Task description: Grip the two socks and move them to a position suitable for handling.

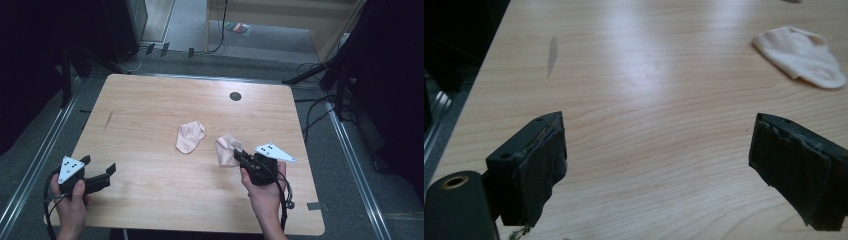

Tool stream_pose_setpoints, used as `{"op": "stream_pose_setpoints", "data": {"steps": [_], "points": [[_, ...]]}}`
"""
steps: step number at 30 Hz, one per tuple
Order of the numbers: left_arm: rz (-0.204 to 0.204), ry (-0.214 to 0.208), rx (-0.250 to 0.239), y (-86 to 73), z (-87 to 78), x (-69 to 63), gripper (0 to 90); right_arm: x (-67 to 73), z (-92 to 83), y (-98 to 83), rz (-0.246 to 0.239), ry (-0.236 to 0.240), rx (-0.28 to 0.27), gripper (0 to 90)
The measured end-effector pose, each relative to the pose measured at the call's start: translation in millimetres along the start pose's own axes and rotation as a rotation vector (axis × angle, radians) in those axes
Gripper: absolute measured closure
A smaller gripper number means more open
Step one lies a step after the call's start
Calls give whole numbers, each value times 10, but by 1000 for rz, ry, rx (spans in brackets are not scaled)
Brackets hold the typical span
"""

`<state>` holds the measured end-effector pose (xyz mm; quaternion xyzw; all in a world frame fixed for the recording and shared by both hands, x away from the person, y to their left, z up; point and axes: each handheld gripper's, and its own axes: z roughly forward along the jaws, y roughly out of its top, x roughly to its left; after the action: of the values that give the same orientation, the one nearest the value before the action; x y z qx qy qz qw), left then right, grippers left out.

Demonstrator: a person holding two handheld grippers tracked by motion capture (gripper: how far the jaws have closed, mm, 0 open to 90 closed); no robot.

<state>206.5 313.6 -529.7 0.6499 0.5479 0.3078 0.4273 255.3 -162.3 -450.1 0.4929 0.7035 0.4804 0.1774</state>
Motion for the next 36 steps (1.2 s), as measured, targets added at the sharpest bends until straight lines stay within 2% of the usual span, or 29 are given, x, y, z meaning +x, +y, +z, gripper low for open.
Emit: {"op": "stream_pose_setpoints", "data": {"steps": [1,2,3,4,5,7,8,9,10,12,15,18,23,29,31,35,36], "points": [[1,-17,-4,29,-9,-66,87,34,-6,-19,1,7,2,844],[1,-17,-4,29,-9,-66,87,34,-6,-19,1,7,2,844],[5,-32,-10,58,-21,-140,87,73,-10,-41,-8,11,-1,844],[5,-32,-10,58,-21,-140,87,73,-10,-41,-8,11,-1,844],[9,-54,-16,92,-36,-224,87,107,-11,-66,-12,15,1,844],[23,-74,-20,127,-44,-308,87,142,-3,-99,-12,22,8,844],[23,-74,-20,127,-44,-308,87,158,5,-117,-16,26,9,844],[28,-95,-24,161,-43,-392,87,176,12,-137,-14,29,14,844],[28,-95,-24,161,-43,-392,87,176,12,-137,-14,29,14,844],[45,-127,-25,200,-31,-507,87,225,46,-207,-11,43,29,844],[53,-143,-21,217,-15,-584,87,250,75,-261,-8,50,39,844],[65,-169,-21,239,26,-703,87,281,130,-353,0,58,55,844],[94,-207,-14,273,115,-912,87,351,228,-473,-12,71,83,844],[100,-234,-14,313,189,-1065,87,407,325,-587,-5,87,118,843],[98,-251,-13,322,229,-1158,87,414,373,-645,15,93,134,843],[99,-270,-5,312,282,-1262,87,410,407,-693,23,86,139,838],[104,-281,5,296,324,-1322,87,390,437,-732,37,82,146,755]]}}
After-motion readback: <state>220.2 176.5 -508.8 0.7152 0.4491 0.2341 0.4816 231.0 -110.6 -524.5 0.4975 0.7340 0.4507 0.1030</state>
